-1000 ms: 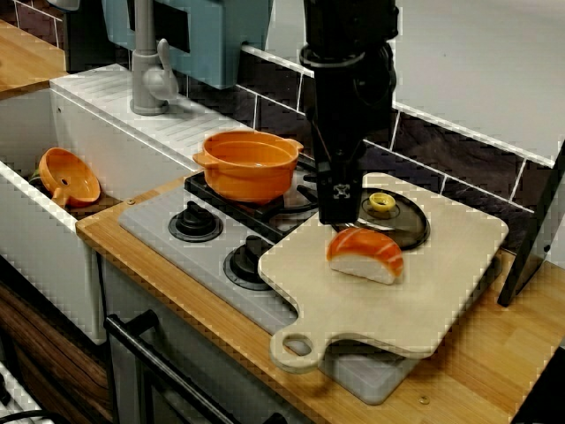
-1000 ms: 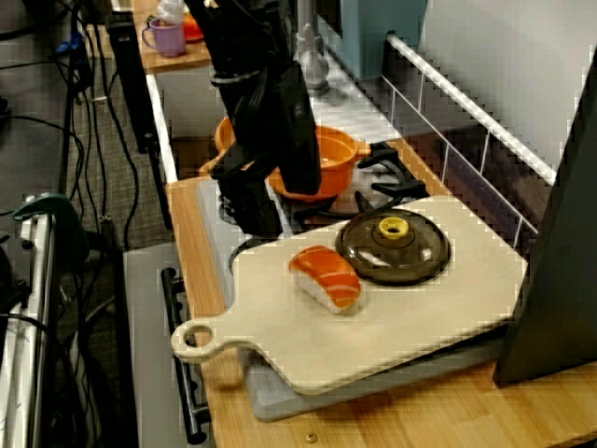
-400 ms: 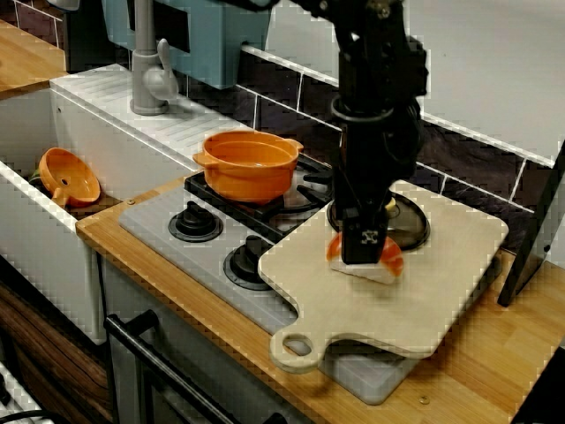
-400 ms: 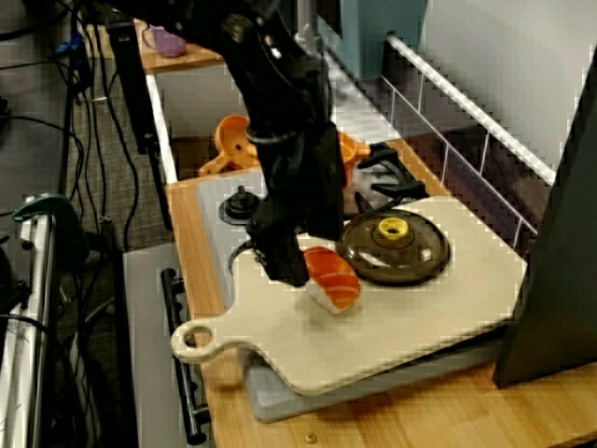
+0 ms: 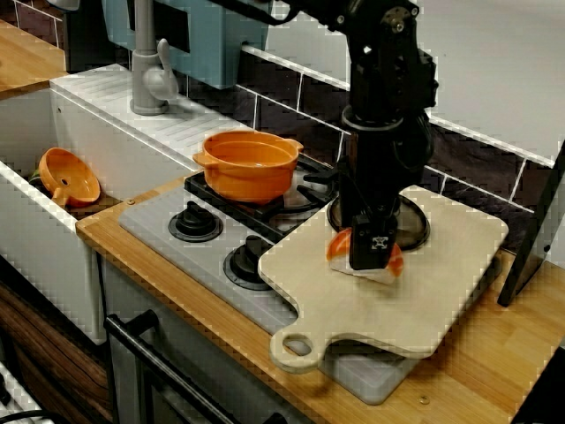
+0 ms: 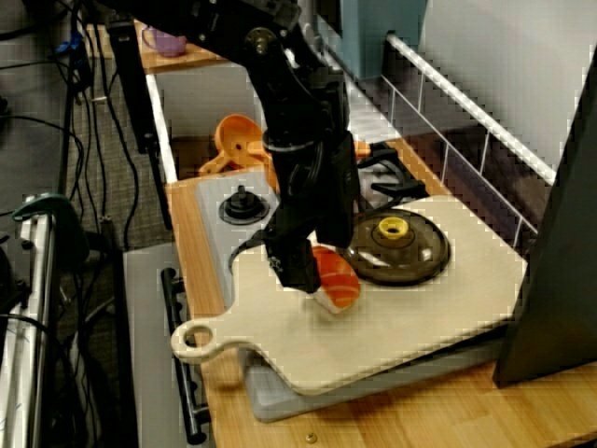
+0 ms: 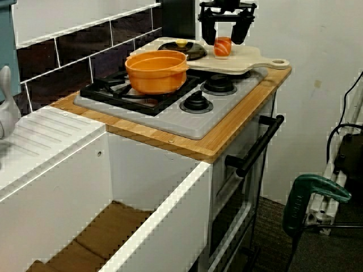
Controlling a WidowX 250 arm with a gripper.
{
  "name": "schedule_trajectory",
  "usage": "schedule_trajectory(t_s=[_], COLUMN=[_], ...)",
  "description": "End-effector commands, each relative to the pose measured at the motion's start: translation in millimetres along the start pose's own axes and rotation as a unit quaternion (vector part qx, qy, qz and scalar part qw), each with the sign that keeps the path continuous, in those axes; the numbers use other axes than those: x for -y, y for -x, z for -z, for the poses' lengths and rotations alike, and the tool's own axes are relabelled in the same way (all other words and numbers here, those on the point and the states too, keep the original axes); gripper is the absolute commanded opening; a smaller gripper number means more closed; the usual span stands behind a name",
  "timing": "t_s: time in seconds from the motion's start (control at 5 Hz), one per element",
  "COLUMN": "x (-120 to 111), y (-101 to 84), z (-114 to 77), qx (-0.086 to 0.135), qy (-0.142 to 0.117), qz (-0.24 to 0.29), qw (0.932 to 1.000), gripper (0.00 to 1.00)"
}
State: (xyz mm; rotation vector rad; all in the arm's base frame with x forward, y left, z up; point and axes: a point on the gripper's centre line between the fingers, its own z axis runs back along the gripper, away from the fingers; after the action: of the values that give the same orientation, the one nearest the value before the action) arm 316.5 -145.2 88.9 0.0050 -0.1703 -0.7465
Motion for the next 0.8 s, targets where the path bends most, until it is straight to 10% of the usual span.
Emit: schedule_trajectory(t_s=[0.0,0.6], x=[-14,-10], y=[-5.8,-1.9], z=[-12.8,-2.4], qx=[0.026,0.023], qy=[-0.014,0.0], qz=[-0.023,-0.058], qw=[0.9993,0.998], gripper=[1.0,1.0])
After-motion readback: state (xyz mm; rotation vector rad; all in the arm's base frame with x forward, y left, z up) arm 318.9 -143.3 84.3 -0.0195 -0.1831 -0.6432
